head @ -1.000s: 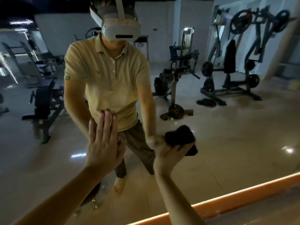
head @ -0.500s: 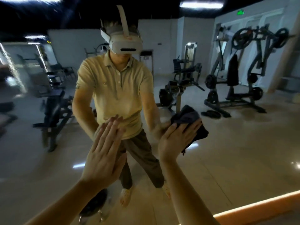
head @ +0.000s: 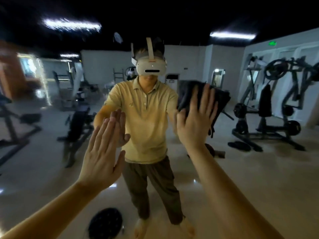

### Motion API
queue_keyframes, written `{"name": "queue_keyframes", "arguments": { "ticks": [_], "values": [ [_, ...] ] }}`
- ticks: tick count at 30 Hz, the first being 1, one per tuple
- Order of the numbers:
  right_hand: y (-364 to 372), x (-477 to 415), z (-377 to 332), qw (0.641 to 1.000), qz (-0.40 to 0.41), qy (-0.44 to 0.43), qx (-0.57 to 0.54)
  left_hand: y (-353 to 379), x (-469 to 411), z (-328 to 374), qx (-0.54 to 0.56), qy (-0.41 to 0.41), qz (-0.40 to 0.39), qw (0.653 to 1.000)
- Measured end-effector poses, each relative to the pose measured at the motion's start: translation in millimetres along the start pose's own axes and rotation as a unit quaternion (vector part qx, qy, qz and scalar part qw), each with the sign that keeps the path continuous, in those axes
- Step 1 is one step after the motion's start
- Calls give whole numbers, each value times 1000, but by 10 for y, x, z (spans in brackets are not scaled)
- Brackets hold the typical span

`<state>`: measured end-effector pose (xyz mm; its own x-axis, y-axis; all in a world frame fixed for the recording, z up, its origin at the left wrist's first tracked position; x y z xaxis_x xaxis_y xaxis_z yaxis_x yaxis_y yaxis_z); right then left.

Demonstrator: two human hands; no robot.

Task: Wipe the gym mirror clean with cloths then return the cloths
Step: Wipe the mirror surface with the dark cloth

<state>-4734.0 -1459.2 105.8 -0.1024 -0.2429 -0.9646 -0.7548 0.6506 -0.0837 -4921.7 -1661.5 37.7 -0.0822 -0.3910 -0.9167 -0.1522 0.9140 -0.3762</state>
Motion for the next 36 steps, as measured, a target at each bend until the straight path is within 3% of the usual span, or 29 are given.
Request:
{"name": "queue_keyframes", "arguments": {
  "ticks": [2, 3, 5, 7, 9, 11, 14, 16, 18, 20, 22, 24, 26, 28, 32, 34, 36],
  "values": [
    [4, -263, -216, 995, 46, 92, 5, -95, -163, -83, -17, 12, 10, 1000],
    [49, -224, -437, 996, 45, 77, 6, -144, -264, -125, -24, 15, 19, 999],
    [193, 103, -998, 998, -17, -67, -13, -244, -515, -197, -32, 19, 44, 998],
    [290, 527, -1376, 959, -104, -259, -43, -339, -800, -250, -43, 22, 78, 996],
    [289, 536, -1316, 923, -124, -362, -43, -379, -1043, -306, -75, 25, 91, 993],
    [206, 70, -1010, 944, -95, -315, -16, -329, -1209, -400, -117, 15, 54, 992],
    [-47, -919, -496, 991, 1, -122, 45, -233, -1255, -485, -153, -2, 8, 988],
    [-164, -1375, -406, 998, 45, -4, 47, -233, -1251, -485, -163, 3, 5, 987],
    [-154, -1487, -679, 996, 63, 44, 39, -307, -1274, -478, -159, 27, 20, 987],
    [-25, -1301, -1196, 998, 53, -21, 32, -486, -1334, -523, -135, 49, 71, 987],
    [193, -973, -1792, 988, 5, -152, 8, -722, -1457, -670, -107, 38, 148, 982],
    [336, -671, -2240, 953, -58, -298, -6, -899, -1621, -846, -98, 3, 190, 977],
    [361, -624, -2278, 914, -83, -397, -1, -924, -1788, -965, -117, -11, 174, 978],
    [275, -902, -1938, 928, -64, -365, 25, -822, -1901, -1062, -160, -11, 111, 981],
    [-50, -1698, -1004, 991, 20, -105, 80, -658, -1909, -1184, -203, -20, 51, 978],
    [-98, -1871, -1022, 996, 50, -21, 73, -670, -1910, -1185, -193, -20, 58, 979],
    [-15, -1853, -1427, 996, 67, -28, 60, -741, -1926, -1169, -165, -10, 55, 985]
  ]
}}
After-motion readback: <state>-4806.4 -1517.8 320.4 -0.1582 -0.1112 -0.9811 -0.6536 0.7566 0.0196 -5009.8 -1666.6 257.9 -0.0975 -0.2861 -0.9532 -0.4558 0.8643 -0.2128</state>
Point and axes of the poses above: each hand's wrist, its own x-axis away from the middle knuckle, its own y-axis out of the palm, z = x × y, the point moved 7 cm from there along -x, towards the middle knuckle, and after that the axes turned 6 degrees about z, right-handed, at the moved point
